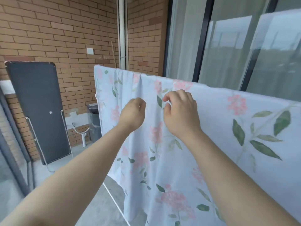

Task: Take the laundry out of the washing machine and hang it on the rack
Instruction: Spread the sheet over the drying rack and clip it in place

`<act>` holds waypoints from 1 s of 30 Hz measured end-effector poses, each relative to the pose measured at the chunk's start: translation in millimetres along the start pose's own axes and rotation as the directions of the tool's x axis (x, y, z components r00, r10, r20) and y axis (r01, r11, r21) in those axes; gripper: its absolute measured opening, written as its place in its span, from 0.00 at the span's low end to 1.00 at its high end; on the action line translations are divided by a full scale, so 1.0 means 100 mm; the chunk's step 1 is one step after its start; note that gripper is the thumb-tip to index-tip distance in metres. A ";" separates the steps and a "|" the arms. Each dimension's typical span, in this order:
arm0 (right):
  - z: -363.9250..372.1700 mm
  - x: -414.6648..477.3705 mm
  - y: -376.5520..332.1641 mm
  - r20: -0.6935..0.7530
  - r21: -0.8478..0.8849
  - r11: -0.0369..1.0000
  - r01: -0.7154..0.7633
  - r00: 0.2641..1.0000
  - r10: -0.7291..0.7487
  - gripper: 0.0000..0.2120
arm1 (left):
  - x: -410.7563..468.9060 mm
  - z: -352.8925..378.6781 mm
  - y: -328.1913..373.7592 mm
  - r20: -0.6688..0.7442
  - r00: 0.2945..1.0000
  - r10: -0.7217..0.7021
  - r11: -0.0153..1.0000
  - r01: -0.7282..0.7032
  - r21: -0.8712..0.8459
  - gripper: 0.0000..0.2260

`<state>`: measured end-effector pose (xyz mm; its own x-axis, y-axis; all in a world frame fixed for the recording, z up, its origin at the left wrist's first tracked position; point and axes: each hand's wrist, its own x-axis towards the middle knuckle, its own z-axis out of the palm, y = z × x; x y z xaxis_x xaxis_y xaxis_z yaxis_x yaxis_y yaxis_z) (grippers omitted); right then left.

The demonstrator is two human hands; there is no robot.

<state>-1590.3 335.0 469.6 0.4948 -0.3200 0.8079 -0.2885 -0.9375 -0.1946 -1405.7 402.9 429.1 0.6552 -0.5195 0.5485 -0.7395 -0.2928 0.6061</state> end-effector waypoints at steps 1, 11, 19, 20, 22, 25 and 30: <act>0.21 0.09 -0.10 0.006 0.002 1.000 0.008 1.000 -0.008 0.10 | 0.10 -0.08 -0.29 0.006 0.999 -0.033 0.999 0.033 0.000 0.11; 1.91 0.71 -0.83 0.200 0.101 0.993 0.054 0.977 -0.073 0.09 | 0.54 -0.64 -2.33 0.003 0.959 -0.283 0.957 0.282 0.069 0.11; 3.39 1.43 -1.18 0.340 0.225 0.974 0.006 0.937 -0.084 0.08 | 1.38 -0.68 -3.21 0.027 0.944 -0.329 0.939 0.325 0.110 0.09; 3.60 1.58 -1.23 0.334 0.244 0.970 0.017 0.937 -0.101 0.08 | 1.58 -0.72 -3.33 0.008 0.944 -0.331 0.937 0.328 0.117 0.09; 3.85 1.80 -1.29 0.325 0.278 0.961 0.001 0.941 -0.095 0.08 | 1.85 -0.81 -3.48 -0.021 0.944 -0.329 0.933 0.328 0.149 0.10; 4.28 2.24 -1.39 0.313 0.313 0.950 -0.010 0.945 -0.093 0.08 | 2.34 -0.94 -3.74 -0.058 0.946 -0.320 0.931 0.325 0.169 0.10; 4.89 2.89 -1.59 0.312 0.333 0.942 -0.028 0.947 -0.082 0.07 | 3.04 -1.16 -4.08 -0.117 0.943 -0.310 0.941 0.322 0.105 0.08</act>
<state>-1000.7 325.2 462.4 0.7477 -0.2683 0.6074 -0.0123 -0.9202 -0.3913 -887.2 457.8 415.8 0.8656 -0.3051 0.3971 -0.5007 -0.5275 0.6863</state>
